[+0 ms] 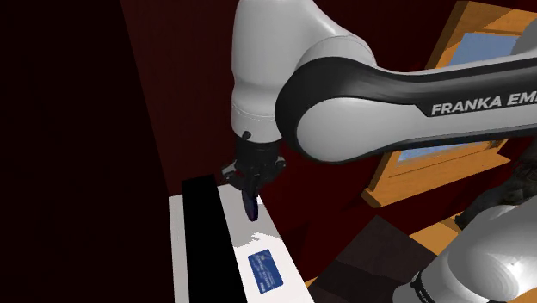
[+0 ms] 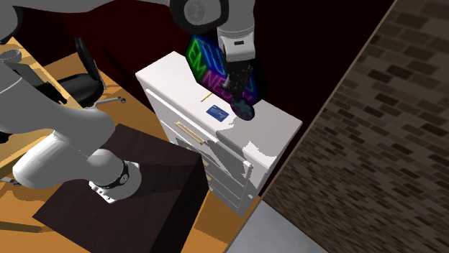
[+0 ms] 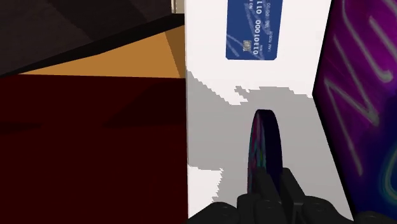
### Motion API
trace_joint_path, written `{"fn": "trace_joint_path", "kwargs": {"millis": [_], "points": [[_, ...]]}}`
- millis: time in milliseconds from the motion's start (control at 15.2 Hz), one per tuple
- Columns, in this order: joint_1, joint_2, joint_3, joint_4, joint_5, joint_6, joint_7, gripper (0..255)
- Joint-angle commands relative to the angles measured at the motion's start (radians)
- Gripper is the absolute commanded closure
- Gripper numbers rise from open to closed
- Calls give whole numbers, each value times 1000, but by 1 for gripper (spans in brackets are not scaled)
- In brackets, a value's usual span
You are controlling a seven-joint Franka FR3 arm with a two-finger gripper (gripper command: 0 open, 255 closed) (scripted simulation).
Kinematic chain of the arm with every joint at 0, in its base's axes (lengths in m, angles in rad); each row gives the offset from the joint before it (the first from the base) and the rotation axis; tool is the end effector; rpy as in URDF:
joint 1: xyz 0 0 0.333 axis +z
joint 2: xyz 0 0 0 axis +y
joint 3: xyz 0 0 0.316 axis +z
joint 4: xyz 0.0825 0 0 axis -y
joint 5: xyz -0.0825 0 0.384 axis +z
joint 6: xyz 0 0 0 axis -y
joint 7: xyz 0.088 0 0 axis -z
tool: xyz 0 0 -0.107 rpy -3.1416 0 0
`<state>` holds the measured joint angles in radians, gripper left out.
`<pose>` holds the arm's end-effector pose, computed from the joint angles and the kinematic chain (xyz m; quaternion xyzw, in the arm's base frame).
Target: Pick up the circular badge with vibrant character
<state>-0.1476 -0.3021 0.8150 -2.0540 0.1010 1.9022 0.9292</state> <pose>0.3701 0.3413 0.5277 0.9858 -0.1533 0.0648 0.0211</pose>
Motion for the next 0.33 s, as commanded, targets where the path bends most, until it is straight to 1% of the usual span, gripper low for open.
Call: {"fn": "trace_joint_path", "kwargs": {"millis": [0, 132, 264], "points": [[1, -7, -7, 19, 3, -25, -6, 255], [0, -8, -11, 45, 3, -52, -8, 255], [0, -8, -11, 47, 3, -54, -8, 255]]}}
